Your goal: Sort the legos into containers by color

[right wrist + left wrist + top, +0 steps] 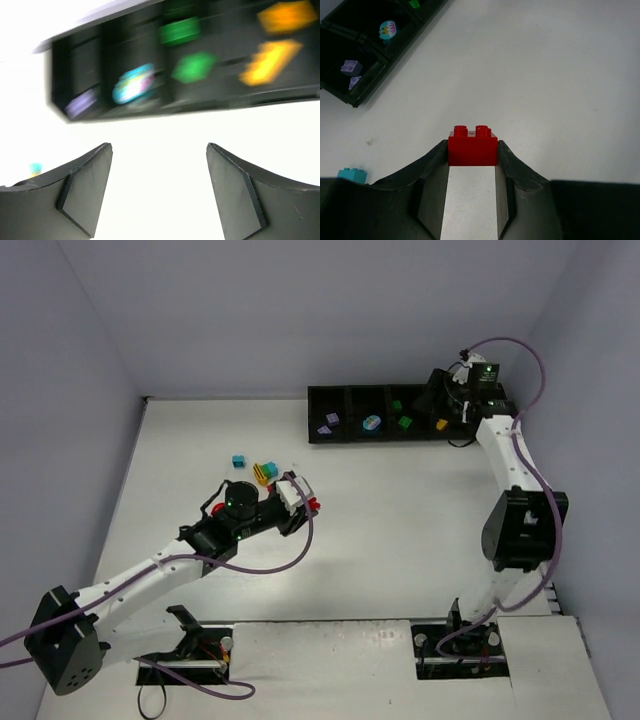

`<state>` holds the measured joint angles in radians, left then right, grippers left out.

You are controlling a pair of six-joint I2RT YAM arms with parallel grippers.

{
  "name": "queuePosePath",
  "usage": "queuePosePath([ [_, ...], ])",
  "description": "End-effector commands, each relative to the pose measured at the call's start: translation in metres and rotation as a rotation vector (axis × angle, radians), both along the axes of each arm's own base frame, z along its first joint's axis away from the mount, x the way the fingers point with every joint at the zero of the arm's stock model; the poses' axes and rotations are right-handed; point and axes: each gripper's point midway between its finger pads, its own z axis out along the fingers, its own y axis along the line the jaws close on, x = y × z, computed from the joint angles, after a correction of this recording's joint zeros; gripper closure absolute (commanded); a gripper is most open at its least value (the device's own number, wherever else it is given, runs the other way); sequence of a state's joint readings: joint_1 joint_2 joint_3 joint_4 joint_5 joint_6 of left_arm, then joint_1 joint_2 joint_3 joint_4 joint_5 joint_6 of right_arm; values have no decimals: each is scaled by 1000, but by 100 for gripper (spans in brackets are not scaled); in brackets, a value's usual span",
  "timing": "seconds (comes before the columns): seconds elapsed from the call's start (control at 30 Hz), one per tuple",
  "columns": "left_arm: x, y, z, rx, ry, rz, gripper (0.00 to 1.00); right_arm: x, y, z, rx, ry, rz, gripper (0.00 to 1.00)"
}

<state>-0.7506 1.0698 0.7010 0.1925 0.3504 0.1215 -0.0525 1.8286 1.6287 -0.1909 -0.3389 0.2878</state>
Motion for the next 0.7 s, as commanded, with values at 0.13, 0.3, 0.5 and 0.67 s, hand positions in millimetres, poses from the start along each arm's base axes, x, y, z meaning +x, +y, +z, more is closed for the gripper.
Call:
queuePosePath([
  [0.13,15,-13,72,-89,-242,-50,100,-144,174,71,342,-85,717,25],
  [0.3,18,-12,80,-87,-275,-46,100,-214,220,71,412,-30,920,16],
  [0.5,21,-15,89,-100,-282,-47,100,-247,235,76,418,-44,1020,14],
  [0.67,17,-24,96,-135,-258,-89,100,-256,247,72,408,-35,1055,14],
])
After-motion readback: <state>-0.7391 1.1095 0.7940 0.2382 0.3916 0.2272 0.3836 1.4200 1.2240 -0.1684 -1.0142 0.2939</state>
